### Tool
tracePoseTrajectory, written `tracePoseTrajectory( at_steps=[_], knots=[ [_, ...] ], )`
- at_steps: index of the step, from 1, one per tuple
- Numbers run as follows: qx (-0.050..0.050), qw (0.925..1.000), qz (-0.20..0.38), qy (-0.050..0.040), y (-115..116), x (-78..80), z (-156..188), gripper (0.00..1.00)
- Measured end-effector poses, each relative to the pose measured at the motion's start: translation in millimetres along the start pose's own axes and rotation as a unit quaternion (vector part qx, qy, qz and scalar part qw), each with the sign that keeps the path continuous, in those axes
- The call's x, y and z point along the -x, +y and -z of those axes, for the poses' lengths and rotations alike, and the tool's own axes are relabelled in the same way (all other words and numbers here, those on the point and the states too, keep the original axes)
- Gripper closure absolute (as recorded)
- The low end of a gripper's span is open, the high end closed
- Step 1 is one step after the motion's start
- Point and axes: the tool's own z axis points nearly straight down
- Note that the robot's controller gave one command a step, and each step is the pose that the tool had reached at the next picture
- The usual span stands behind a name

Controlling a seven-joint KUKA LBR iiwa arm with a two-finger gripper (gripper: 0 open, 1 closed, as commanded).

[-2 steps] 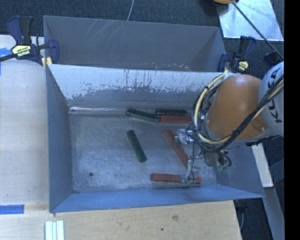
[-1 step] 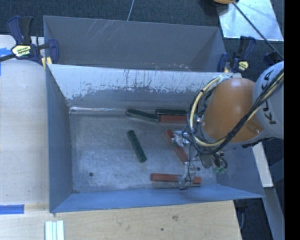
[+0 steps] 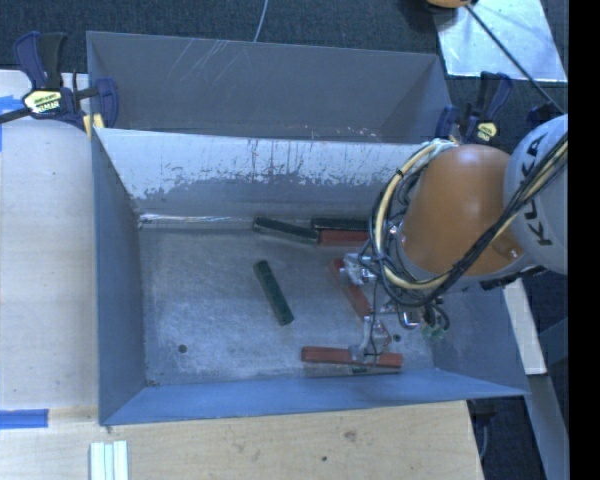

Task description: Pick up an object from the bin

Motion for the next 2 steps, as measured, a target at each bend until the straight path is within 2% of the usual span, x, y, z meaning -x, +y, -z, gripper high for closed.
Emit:
tracePoseTrajectory(
  at_steps=[1,2],
  knots=[
    [0.0,0.9992,-0.04,0.0033,-9.2,-2.8,-77.8,0.0],
    [-0.001,0.9992,0.041,0.0012,-4.4,-4.1,-74.6,1.0]
  ],
)
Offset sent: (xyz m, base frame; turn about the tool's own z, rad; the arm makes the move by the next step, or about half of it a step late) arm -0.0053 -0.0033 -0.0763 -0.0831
